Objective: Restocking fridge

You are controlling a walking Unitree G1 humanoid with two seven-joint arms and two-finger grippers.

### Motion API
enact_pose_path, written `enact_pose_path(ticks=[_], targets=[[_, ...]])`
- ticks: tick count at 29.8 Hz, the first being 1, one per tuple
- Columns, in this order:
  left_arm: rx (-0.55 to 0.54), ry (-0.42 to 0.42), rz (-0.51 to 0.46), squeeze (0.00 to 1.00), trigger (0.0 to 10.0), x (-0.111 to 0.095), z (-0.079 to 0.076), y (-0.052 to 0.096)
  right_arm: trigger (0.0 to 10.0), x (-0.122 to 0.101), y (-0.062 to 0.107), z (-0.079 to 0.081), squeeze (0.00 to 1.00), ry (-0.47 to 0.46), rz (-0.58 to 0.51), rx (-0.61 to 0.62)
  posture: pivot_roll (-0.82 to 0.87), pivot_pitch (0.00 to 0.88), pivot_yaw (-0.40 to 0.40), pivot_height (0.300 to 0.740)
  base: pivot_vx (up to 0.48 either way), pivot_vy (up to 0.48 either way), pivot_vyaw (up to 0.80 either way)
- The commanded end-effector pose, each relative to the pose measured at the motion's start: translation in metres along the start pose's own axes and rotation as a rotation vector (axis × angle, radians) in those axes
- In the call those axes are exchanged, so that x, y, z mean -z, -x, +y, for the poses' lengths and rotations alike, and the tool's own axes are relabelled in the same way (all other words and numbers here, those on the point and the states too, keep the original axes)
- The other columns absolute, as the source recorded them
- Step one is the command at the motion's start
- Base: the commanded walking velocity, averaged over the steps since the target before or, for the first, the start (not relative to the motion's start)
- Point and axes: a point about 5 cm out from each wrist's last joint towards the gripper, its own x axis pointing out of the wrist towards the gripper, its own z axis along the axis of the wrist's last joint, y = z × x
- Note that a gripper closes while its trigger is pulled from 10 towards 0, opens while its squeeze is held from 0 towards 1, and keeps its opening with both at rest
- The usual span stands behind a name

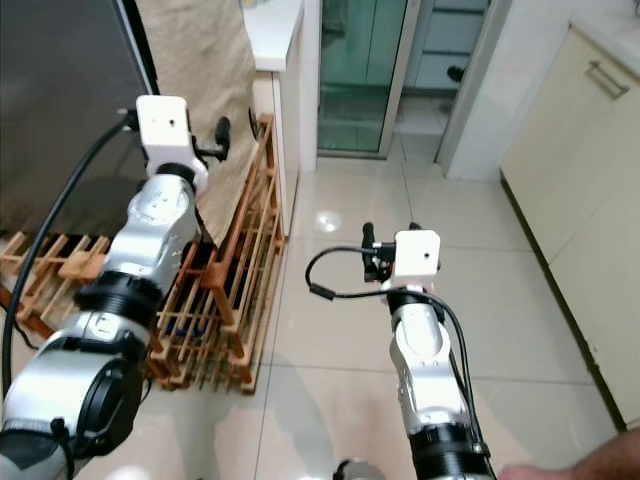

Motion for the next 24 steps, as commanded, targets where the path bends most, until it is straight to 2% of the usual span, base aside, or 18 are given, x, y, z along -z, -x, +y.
enact_pose_path(ticks=[1,2,3,4,5,8,10,11,14,19,24], targets=[[-0.009,0.011,0.065,0.0,10.0,0.012,0.021,0.034,10.0,-0.007,0.006,-0.007,0.0,0.028,0.0,-0.004,-0.13,0.0,0.041,0.74,0.0,0.0,0.0],[-0.056,0.0,0.101,0.0,10.0,0.02,0.03,0.05,10.0,-0.005,0.009,-0.009,0.0,0.015,0.02,-0.008,-0.12,0.0,0.026,0.74,0.0,0.0,0.0],[-0.056,0.0,0.101,0.0,10.0,0.02,0.03,0.05,10.0,-0.005,0.009,-0.009,0.0,0.015,0.02,-0.008,-0.12,0.0,0.026,0.74,0.0,0.0,0.0],[-0.088,-0.01,0.125,0.0,10.0,0.025,0.036,0.06,10.0,-0.002,0.01,-0.01,0.0,0.004,0.033,-0.01,-0.11,0.0,0.015,0.74,0.0,0.0,0.0],[-0.107,-0.032,0.135,0.0,10.0,0.029,0.034,0.062,10.0,0.001,0.007,-0.01,0.0,-0.007,0.044,-0.023,-0.08,0.0,-0.008,0.74,0.0,0.0,0.76],[-0.115,-0.045,0.137,0.0,10.0,0.03,0.032,0.062,10.0,0.003,0.004,-0.009,0.0,-0.012,0.049,-0.032,-0.07,0.0,-0.01,0.74,0.0,0.0,0.76],[-0.122,-0.066,0.079,0.0,10.0,0.024,0.017,0.036,10.0,0.002,-0.013,-0.002,0.0,-0.027,0.037,-0.065,-0.05,0.0,-0.033,0.74,0.0,-0.472,0.61],[-0.122,-0.066,0.079,0.0,10.0,0.024,0.017,0.036,10.0,0.002,-0.013,-0.002,0.0,-0.027,0.037,-0.065,-0.05,0.0,-0.033,0.74,0.0,-0.472,0.59],[-0.121,-0.033,0.061,0.0,10.0,0.014,0.003,0.013,10.0,-0.004,-0.027,0.002,0.0,-0.033,0.022,-0.079,-0.06,0.0,-0.034,0.74,0.0,-0.472,0.56],[-0.085,0.015,0.056,0.0,10.0,0.004,-0.01,0.001,10.0,-0.007,-0.032,0.003,0.0,-0.04,0.026,-0.069,-0.06,0.0,-0.026,0.74,0.0,-0.472,0.53],[-0.008,0.032,0.05,0.0,10.0,0.0,-0.033,-0.017,10.0,-0.005,-0.033,0.01,0.0,-0.021,0.023,-0.07,-0.07,0.0,-0.016,0.74,0.0,-0.472,0.51]])
